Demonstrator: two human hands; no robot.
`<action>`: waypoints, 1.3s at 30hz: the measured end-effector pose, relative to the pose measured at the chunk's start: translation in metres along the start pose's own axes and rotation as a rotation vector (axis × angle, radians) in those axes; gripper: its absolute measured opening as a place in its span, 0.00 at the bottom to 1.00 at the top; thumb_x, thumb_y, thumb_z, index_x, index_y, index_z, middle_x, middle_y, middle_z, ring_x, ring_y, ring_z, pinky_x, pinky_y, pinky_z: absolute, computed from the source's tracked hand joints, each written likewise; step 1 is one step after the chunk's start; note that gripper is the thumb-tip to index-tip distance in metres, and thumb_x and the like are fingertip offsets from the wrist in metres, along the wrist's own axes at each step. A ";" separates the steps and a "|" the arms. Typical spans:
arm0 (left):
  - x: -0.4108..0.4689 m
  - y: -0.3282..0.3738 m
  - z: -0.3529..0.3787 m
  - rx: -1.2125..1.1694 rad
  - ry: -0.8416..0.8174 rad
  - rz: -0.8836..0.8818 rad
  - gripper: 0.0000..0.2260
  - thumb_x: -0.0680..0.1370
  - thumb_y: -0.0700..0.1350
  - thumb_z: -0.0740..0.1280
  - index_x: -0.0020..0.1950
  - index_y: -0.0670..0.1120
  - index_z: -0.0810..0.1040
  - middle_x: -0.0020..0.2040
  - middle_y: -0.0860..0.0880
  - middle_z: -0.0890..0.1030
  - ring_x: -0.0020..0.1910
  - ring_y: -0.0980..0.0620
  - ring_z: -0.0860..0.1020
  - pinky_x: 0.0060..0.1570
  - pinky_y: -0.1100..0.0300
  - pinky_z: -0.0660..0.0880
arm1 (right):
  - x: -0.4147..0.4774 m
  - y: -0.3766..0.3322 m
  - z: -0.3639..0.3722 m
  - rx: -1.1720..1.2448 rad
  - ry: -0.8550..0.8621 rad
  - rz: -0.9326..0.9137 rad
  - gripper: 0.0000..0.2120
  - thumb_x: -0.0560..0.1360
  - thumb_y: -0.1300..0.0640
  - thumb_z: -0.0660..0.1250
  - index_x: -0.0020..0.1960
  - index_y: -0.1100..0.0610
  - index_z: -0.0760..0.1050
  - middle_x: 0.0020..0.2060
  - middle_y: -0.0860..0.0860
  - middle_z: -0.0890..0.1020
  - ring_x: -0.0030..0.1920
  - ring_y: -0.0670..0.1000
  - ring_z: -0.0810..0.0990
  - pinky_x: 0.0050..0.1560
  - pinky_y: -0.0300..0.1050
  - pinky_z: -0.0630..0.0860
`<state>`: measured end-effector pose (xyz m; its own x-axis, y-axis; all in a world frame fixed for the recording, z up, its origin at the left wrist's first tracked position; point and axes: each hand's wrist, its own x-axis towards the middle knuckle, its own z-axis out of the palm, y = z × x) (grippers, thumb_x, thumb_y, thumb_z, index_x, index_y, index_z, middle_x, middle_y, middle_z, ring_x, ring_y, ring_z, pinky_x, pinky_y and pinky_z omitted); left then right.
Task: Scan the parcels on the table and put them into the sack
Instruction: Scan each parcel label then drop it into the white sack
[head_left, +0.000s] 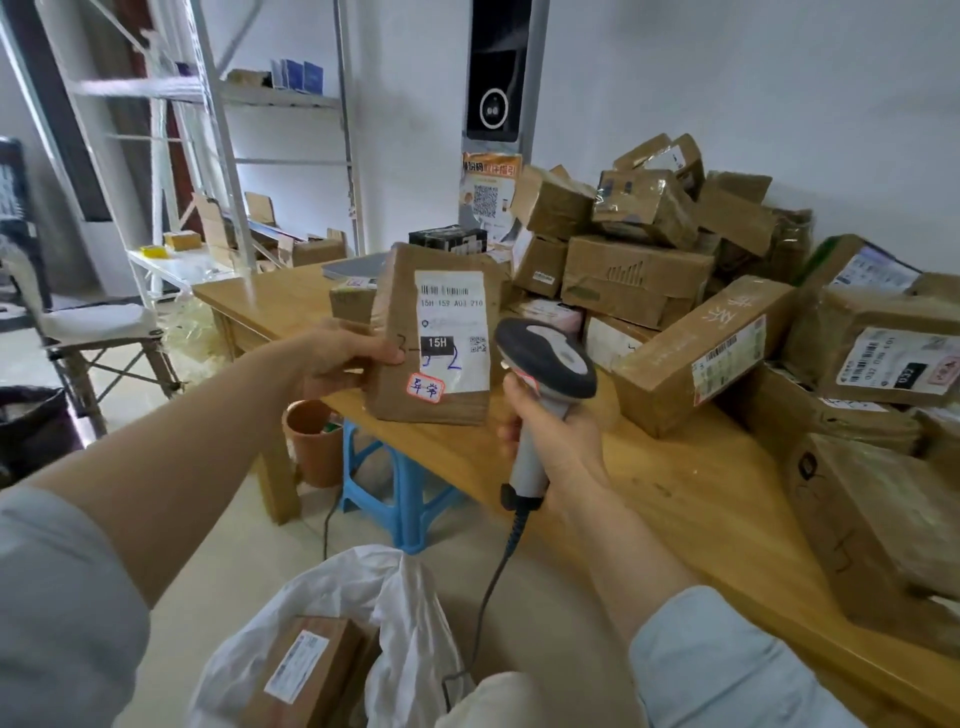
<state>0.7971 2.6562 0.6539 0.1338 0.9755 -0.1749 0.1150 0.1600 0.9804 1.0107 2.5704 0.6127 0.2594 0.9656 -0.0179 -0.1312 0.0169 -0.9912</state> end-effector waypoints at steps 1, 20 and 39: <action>-0.003 -0.001 -0.007 0.027 0.043 0.009 0.21 0.63 0.35 0.73 0.55 0.41 0.76 0.55 0.43 0.80 0.57 0.44 0.77 0.62 0.46 0.73 | -0.006 -0.001 0.007 -0.012 -0.045 0.018 0.09 0.73 0.51 0.71 0.41 0.55 0.76 0.31 0.51 0.79 0.31 0.47 0.77 0.36 0.45 0.77; -0.020 -0.047 -0.083 0.097 0.365 0.011 0.17 0.66 0.33 0.76 0.48 0.50 0.76 0.48 0.48 0.81 0.48 0.47 0.79 0.52 0.51 0.76 | -0.026 0.008 0.078 -0.127 -0.315 0.002 0.07 0.73 0.56 0.72 0.43 0.58 0.75 0.28 0.51 0.76 0.25 0.46 0.73 0.26 0.39 0.73; -0.023 -0.225 -0.097 -0.020 0.499 -0.466 0.20 0.67 0.40 0.78 0.51 0.41 0.71 0.54 0.41 0.78 0.53 0.42 0.78 0.57 0.49 0.77 | -0.010 0.102 0.093 -0.211 -0.342 0.402 0.06 0.70 0.65 0.73 0.40 0.59 0.75 0.27 0.52 0.76 0.24 0.47 0.72 0.26 0.40 0.72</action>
<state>0.6730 2.6129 0.4463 -0.3959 0.7561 -0.5211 0.0314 0.5783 0.8152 0.9053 2.5862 0.5243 -0.1004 0.9149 -0.3909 0.0472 -0.3881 -0.9204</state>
